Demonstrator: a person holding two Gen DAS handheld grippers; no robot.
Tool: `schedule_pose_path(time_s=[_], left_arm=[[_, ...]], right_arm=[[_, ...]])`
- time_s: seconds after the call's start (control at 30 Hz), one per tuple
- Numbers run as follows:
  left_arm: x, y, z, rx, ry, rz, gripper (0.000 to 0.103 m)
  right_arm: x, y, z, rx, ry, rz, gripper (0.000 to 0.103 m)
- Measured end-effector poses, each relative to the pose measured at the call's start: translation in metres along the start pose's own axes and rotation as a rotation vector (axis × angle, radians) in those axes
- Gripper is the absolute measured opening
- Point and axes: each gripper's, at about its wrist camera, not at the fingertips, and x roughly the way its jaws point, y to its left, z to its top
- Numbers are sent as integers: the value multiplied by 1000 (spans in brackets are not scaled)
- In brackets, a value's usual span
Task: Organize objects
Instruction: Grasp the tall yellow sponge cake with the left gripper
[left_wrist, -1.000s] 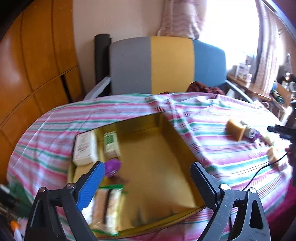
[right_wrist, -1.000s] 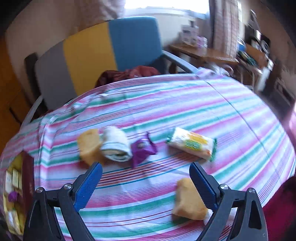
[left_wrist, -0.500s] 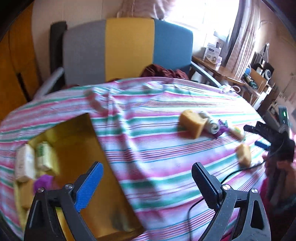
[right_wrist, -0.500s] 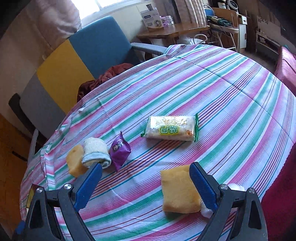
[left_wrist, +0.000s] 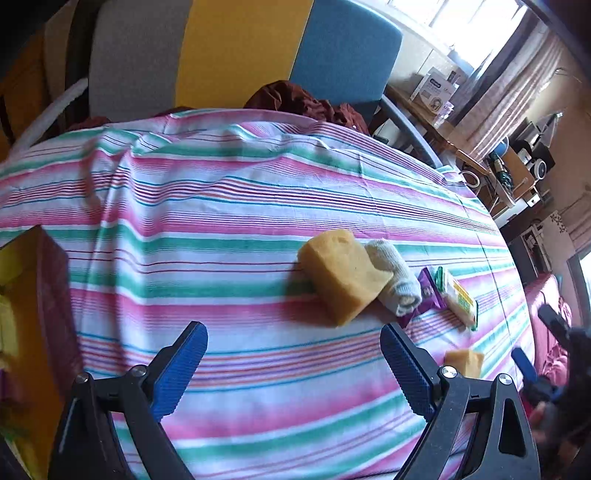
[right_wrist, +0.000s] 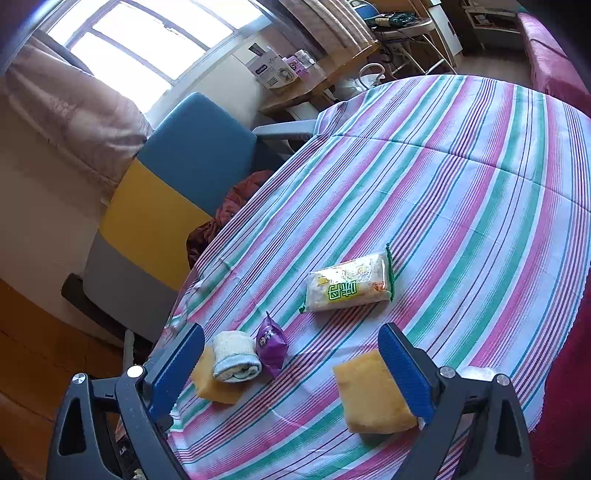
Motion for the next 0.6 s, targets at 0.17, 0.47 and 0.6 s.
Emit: schedule_pose_path(time_s=[0.17,0.47,0.6], left_arm=[[30,-9,22,-50,32,6,92],[86,-22,47,-109,102,24,79],[91,-21,45,-133,93,3,77]], right_arm=[[7,3,-3,-10,31,8,97],[14,2,-6,-4,68,20,97],[16,2,-6,-9,76,24,97]])
